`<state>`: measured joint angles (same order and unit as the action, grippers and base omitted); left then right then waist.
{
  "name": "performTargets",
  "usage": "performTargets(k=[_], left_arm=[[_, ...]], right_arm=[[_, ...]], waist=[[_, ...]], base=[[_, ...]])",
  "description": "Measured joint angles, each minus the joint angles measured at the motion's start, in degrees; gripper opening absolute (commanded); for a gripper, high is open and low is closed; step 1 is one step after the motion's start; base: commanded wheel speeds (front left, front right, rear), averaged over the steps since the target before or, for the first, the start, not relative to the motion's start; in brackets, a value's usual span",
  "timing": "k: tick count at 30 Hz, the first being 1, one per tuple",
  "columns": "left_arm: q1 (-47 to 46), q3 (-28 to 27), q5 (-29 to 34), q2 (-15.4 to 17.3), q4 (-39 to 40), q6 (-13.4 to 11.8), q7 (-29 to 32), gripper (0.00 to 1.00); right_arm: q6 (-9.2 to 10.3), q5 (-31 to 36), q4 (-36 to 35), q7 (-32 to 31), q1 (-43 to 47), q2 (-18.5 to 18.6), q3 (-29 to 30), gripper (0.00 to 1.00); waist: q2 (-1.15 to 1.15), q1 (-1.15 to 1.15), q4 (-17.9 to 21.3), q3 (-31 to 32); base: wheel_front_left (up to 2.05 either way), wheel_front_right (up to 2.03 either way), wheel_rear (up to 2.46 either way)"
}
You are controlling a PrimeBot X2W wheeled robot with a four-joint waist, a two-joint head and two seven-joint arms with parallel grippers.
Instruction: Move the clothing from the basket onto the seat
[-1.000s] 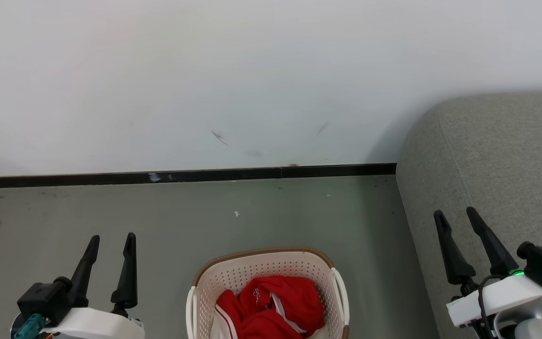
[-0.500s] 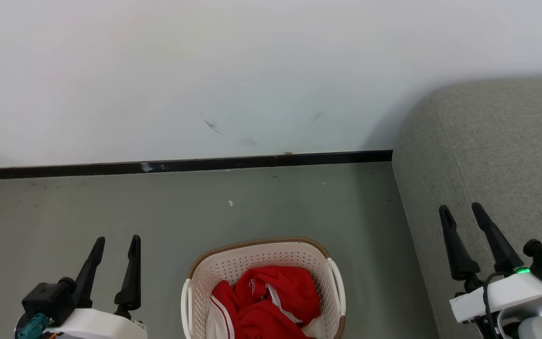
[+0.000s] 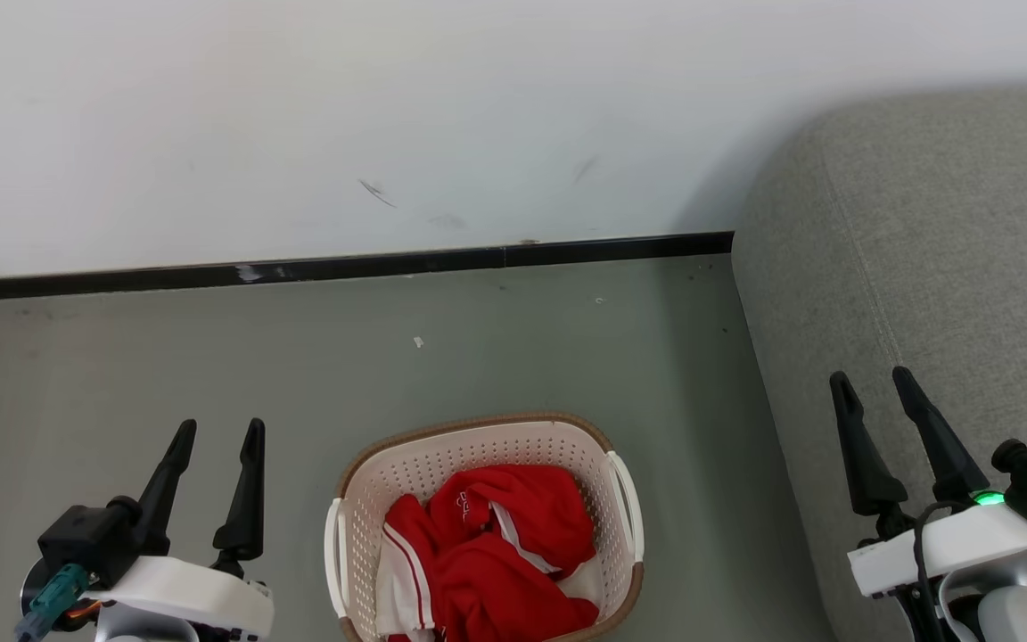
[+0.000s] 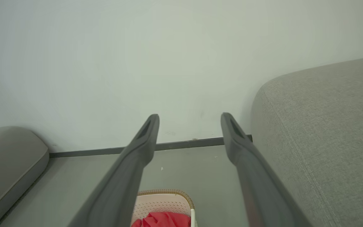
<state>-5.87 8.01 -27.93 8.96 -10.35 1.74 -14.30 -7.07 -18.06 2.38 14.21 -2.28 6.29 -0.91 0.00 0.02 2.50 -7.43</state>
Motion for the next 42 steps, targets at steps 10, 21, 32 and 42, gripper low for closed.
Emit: performTargets(k=[10, 21, 32, 42], left_arm=[[-3.8, 0.9, 0.0, 0.0, -1.6, 1.0, 0.1, 1.0], [-7.1, 2.1, 0.3, 0.7, -3.6, 2.2, 1.5, 1.0], [-10.8, 4.9, 1.9, 0.9, -6.5, 3.0, 3.7, 1.0], [-14.7, 7.9, 2.8, 0.6, -9.7, 3.6, 6.2, 1.0]], right_arm=[[0.0, 0.0, -1.4, 0.0, -2.1, -0.8, 0.3, 1.0], [0.0, 0.4, -2.5, 0.0, -5.1, -1.8, -0.1, 1.0], [0.0, 0.4, -3.5, 0.0, -7.5, -2.6, -0.8, 1.0], [0.0, 0.5, -3.8, 0.1, -10.2, -3.0, -1.9, 1.0]], waist=[[0.0, 0.0, 1.4, -4.4], [0.0, 0.0, 2.9, -9.6], [0.0, 0.0, 4.5, -14.5], [0.0, 0.0, 6.2, -19.6]], base=[[0.0, 0.0, 0.0], [0.0, 0.0, 0.0], [0.0, 0.0, 0.0], [0.0, 0.0, 0.0]])
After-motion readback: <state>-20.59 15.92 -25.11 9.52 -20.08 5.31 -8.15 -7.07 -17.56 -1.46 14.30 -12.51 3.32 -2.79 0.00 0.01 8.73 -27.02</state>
